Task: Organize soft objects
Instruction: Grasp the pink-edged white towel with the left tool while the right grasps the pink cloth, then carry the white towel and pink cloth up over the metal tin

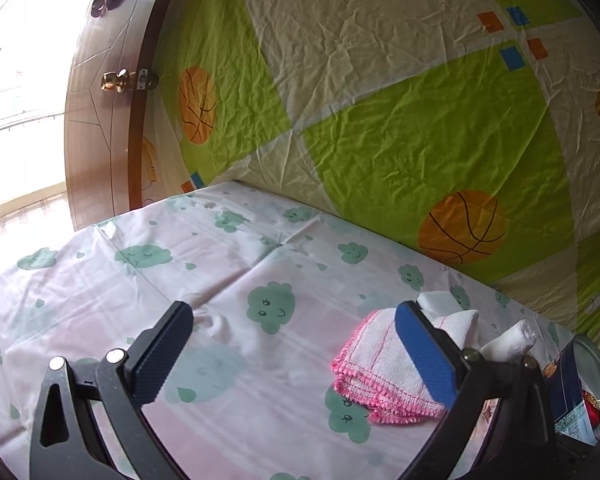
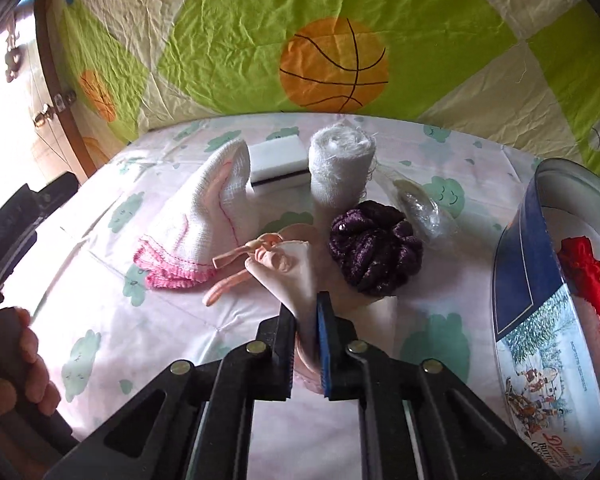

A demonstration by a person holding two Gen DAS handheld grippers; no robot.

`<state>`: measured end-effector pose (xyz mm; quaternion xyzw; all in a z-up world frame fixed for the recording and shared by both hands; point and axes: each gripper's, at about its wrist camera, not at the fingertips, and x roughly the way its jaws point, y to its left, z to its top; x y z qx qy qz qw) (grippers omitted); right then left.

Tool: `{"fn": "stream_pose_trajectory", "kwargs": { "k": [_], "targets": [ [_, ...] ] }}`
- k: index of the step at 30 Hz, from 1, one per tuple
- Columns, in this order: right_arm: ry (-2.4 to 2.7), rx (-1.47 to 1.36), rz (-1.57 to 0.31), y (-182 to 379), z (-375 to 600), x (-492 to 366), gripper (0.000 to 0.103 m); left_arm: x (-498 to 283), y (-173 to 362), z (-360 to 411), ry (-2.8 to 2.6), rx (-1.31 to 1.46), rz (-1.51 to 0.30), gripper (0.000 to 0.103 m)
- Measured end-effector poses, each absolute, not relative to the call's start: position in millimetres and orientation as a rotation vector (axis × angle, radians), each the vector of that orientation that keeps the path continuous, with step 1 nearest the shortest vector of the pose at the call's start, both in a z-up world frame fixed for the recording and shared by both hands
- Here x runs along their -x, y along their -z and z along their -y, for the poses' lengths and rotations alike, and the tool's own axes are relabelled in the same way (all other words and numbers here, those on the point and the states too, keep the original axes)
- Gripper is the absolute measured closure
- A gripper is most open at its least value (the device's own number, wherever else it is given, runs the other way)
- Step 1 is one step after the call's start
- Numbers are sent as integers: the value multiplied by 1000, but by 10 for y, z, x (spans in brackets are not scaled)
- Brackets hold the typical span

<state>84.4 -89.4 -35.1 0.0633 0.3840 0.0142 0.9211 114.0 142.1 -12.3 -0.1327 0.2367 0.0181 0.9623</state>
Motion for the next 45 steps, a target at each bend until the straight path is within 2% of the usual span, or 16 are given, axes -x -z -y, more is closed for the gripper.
{"fn": "stream_pose_trajectory", "kwargs": {
  "k": [11, 17, 23, 26, 27, 28, 29, 31, 34, 41, 45],
  "targets": [
    [-3, -189, -492, -23, 1182, -270, 95, -1126, 69, -1067, 62, 153, -467, 1],
    [102, -114, -319, -238, 1162, -40, 95, -1358, 145, -604, 125, 105, -588, 1],
    [145, -115, -287, -285, 1275, -9, 95, -1569, 241, -252, 145, 56, -681, 3],
    [150, -136, -290, -290, 1337, -20, 95, -1683, 306, -204, 132, 54, -737, 12],
    [154, -142, -289, -292, 1344, -24, 95, -1709, 328, -214, 131, 60, -755, 19],
    [155, -146, -288, -293, 1356, -20, 95, -1733, 351, -235, 134, 75, -772, 31],
    [156, -148, -288, -292, 1361, -17, 95, -1752, 377, -258, 145, 95, -787, 38],
    [161, -151, -289, -290, 1366, -14, 95, -1789, 420, -316, 177, 144, -809, 66],
    [169, -144, -289, -281, 1348, -13, 95, -1740, 398, -385, 219, 201, -780, 83],
    [194, -137, -274, -272, 1365, 9, 95, -1218, 52, -464, 193, 195, -475, 85],
    [226, -127, -249, -284, 1367, 55, 95, -1005, -3, -474, 168, 203, -420, 85]
  ]
}}
